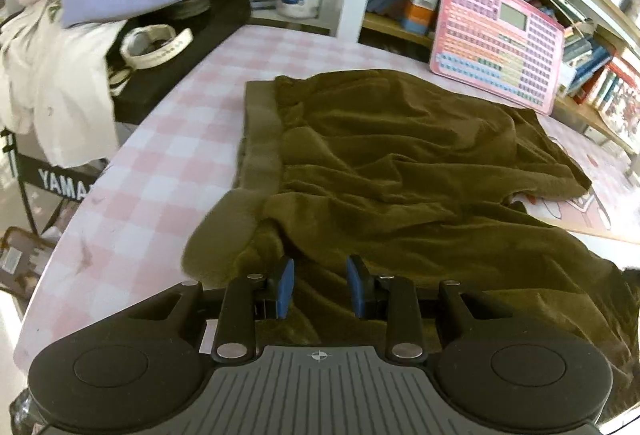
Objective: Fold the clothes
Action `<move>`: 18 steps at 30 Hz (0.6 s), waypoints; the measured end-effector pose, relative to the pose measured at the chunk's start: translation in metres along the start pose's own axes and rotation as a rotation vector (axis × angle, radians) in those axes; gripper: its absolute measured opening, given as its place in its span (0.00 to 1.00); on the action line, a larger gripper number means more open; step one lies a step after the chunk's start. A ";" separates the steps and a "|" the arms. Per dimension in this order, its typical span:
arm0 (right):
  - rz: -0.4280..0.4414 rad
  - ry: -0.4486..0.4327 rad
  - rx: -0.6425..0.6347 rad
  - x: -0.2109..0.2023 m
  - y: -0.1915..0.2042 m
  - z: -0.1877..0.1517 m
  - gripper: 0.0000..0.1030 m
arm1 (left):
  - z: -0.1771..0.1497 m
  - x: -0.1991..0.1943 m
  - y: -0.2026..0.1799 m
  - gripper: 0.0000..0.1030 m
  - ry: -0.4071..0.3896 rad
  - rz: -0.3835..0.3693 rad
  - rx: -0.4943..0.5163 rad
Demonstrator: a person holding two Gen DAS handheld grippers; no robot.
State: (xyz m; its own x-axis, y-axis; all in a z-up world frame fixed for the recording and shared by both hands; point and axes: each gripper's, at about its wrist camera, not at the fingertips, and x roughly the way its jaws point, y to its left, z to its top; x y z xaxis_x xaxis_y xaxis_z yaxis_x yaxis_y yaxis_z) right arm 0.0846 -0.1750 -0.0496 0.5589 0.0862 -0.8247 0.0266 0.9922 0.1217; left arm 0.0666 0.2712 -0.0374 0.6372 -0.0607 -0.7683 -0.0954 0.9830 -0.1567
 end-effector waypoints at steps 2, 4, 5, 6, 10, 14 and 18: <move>-0.010 0.015 -0.029 0.008 -0.002 -0.006 0.10 | -0.003 0.000 0.001 0.29 0.001 0.008 -0.013; -0.020 0.004 -0.059 0.011 -0.003 -0.008 0.09 | -0.007 -0.001 0.000 0.29 0.007 0.015 -0.018; -0.025 0.001 -0.058 0.012 -0.005 -0.006 0.09 | -0.009 -0.001 0.000 0.29 0.010 0.017 -0.015; -0.029 -0.001 -0.049 0.013 -0.009 -0.003 0.08 | -0.011 0.001 -0.001 0.29 0.014 0.021 -0.013; -0.038 -0.011 -0.070 0.019 -0.022 0.008 0.02 | -0.018 0.006 -0.004 0.29 0.050 0.035 -0.023; -0.063 -0.025 -0.127 0.032 -0.026 0.026 0.02 | -0.025 0.001 -0.016 0.29 0.053 0.014 -0.021; -0.058 -0.025 -0.123 0.039 -0.029 0.042 0.02 | -0.022 -0.012 -0.019 0.29 0.013 0.009 -0.038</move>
State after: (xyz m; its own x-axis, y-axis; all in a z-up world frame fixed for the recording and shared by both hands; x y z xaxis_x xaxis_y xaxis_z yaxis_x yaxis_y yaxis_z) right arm 0.1407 -0.2044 -0.0622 0.5802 0.0273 -0.8140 -0.0410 0.9992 0.0043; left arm 0.0443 0.2496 -0.0388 0.6260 -0.0547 -0.7779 -0.1301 0.9762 -0.1733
